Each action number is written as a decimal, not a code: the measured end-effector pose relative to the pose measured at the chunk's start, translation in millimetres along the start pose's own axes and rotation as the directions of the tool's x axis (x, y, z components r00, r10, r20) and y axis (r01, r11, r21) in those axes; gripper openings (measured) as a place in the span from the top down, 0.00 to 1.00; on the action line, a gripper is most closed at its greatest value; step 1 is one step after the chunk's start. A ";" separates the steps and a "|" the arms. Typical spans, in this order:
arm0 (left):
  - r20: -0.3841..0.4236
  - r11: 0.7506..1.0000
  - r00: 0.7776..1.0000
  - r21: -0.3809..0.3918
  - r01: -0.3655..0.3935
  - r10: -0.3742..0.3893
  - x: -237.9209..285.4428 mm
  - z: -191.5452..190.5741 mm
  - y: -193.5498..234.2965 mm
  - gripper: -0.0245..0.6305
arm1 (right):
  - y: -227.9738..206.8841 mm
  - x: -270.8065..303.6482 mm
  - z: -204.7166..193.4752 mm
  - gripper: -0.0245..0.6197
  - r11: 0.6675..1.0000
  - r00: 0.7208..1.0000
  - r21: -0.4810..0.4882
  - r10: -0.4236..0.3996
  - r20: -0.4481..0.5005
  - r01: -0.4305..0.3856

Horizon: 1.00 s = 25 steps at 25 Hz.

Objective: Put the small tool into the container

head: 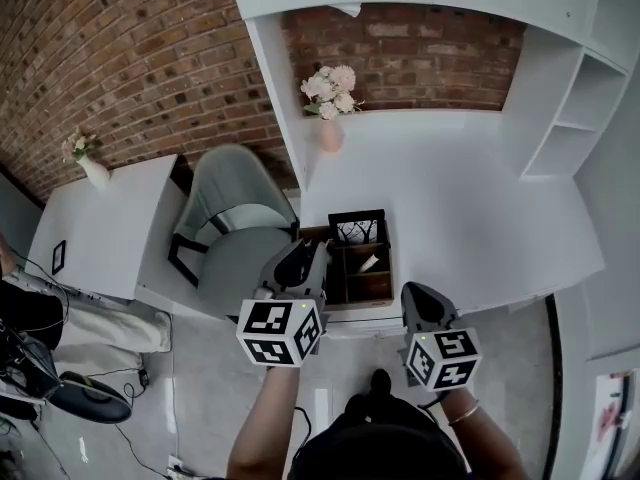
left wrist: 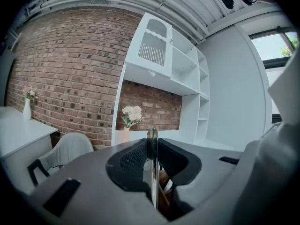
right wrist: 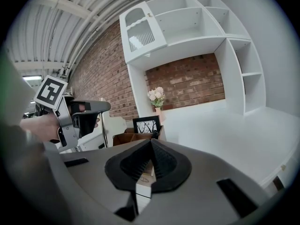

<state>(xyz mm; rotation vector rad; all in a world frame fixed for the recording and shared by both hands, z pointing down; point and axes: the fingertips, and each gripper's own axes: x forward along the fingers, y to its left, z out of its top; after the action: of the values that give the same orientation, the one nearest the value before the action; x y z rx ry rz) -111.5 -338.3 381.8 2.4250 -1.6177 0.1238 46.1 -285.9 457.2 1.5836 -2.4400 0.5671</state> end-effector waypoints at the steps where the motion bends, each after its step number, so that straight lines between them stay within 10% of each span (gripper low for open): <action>1: -0.005 1.000 1.000 -0.003 -0.001 0.001 -0.4 -3.5 0.2 0.84 | -0.5 0.0 -0.9 0.96 1.000 1.000 0.001 0.001 -0.002 -0.001; 25: 0.013 0.998 0.998 -0.032 -0.062 0.062 5.6 -17.6 13.8 0.84 | -6.3 2.6 -7.8 0.96 1.000 1.000 0.002 0.003 -0.018 -0.003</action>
<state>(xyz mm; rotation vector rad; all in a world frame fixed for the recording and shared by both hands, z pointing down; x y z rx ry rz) -121.1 -344.3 401.9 2.3585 -1.6884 0.0907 50.3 -287.2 466.6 1.5691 -2.4293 0.5820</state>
